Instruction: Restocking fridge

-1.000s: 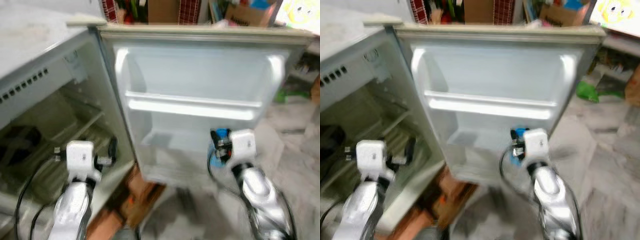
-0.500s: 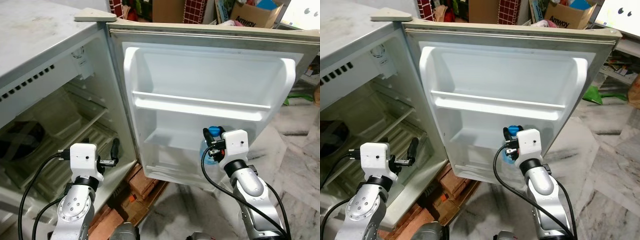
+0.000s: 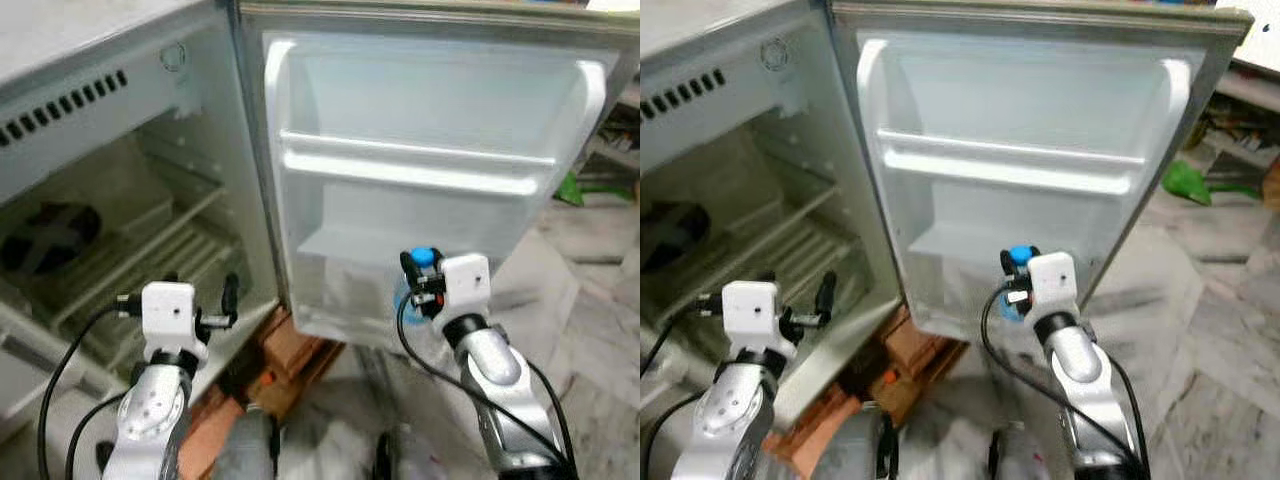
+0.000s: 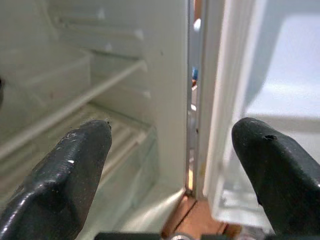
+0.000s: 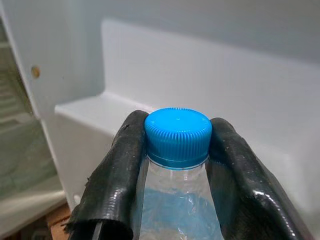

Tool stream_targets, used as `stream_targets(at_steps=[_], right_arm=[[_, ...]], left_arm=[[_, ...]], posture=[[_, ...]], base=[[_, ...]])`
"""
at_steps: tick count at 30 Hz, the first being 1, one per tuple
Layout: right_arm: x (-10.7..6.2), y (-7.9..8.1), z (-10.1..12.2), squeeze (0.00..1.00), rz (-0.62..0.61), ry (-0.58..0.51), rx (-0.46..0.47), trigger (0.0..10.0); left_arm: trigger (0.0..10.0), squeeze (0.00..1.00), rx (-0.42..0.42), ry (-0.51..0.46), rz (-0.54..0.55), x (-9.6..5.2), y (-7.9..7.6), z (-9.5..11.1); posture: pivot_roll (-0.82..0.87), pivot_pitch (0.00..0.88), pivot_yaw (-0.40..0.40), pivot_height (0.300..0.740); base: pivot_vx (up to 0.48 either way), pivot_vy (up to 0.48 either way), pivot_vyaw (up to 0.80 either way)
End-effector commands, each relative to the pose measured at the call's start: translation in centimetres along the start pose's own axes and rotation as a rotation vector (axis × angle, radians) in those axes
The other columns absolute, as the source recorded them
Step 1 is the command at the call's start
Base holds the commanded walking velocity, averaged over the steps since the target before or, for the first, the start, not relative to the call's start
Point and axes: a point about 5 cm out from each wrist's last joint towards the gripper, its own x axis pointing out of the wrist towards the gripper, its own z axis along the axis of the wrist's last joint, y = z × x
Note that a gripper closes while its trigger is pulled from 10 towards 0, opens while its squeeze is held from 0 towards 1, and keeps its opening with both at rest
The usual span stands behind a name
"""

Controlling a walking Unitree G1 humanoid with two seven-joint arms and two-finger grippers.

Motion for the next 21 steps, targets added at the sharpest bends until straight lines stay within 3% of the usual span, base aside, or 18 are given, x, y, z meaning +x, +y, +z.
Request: stream_targets(at_steps=[1, 21], right_arm=[[0.17, -0.16, 0.52, 0.00, -0.003, -0.027, -0.013, 10.0], [1.08, -0.06, 1.48, 0.00, 0.009, -0.078, -0.061, 10.0]], left_arm=[[10.0, 0.00, 0.001, 0.014, -0.005, 0.03, 0.01, -0.16], [10.0, 0.00, 0.000, -0.033, -0.024, 0.38, 0.08, 0.45]], posture=[[0.08, 0.119, 0.022, 0.645], [0.07, 0.126, 0.025, 0.645]], base=[[0.000, 0.000, 0.00], [0.000, 0.000, 0.00]])
